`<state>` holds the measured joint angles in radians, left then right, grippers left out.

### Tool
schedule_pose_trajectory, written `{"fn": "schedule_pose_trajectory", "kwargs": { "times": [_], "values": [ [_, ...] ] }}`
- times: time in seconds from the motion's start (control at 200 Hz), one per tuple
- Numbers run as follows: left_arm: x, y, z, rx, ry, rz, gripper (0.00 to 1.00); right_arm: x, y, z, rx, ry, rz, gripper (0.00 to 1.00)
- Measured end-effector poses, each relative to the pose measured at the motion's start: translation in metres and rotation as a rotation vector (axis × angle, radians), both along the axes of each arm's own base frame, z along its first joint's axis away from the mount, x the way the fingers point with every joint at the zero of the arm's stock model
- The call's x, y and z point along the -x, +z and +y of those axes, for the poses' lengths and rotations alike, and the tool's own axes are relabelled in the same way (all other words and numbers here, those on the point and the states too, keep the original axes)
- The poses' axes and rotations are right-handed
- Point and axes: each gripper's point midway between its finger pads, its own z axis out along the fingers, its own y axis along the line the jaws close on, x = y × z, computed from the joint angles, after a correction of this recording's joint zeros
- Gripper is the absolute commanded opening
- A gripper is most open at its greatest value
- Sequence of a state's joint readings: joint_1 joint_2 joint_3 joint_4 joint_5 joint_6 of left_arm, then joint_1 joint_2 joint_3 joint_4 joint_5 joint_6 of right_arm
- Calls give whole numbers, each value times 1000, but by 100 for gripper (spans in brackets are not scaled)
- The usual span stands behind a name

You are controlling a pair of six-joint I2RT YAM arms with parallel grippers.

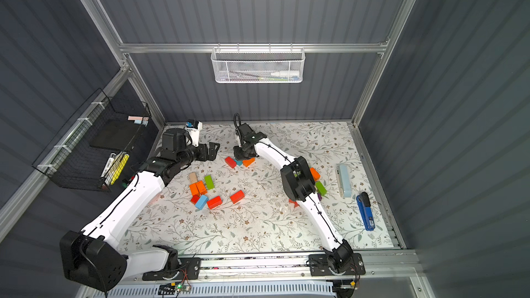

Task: Assemble a heart with building blocks
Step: Adjust the building block at the center of the board.

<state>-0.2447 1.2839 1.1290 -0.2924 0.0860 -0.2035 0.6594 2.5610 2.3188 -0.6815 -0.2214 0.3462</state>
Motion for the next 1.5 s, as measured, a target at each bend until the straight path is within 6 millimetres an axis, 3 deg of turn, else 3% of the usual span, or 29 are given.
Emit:
{"fn": "schedule_pose_trajectory", "kwargs": {
  "times": [0.795,1.051,1.346,1.496],
  "values": [
    [0,0,-1,2,-3,0,99,1,-6,-1,7,0,2,19],
    [0,0,-1,2,-3,0,99,-5,1,-6,13,-7,-22,24],
    [0,0,-1,3,-6,0,99,-25,35,-41,-1,-55,-75,35],
    [0,0,-1,4,-6,1,99,-33,37,-63,13,-95,-79,38]
  ]
}}
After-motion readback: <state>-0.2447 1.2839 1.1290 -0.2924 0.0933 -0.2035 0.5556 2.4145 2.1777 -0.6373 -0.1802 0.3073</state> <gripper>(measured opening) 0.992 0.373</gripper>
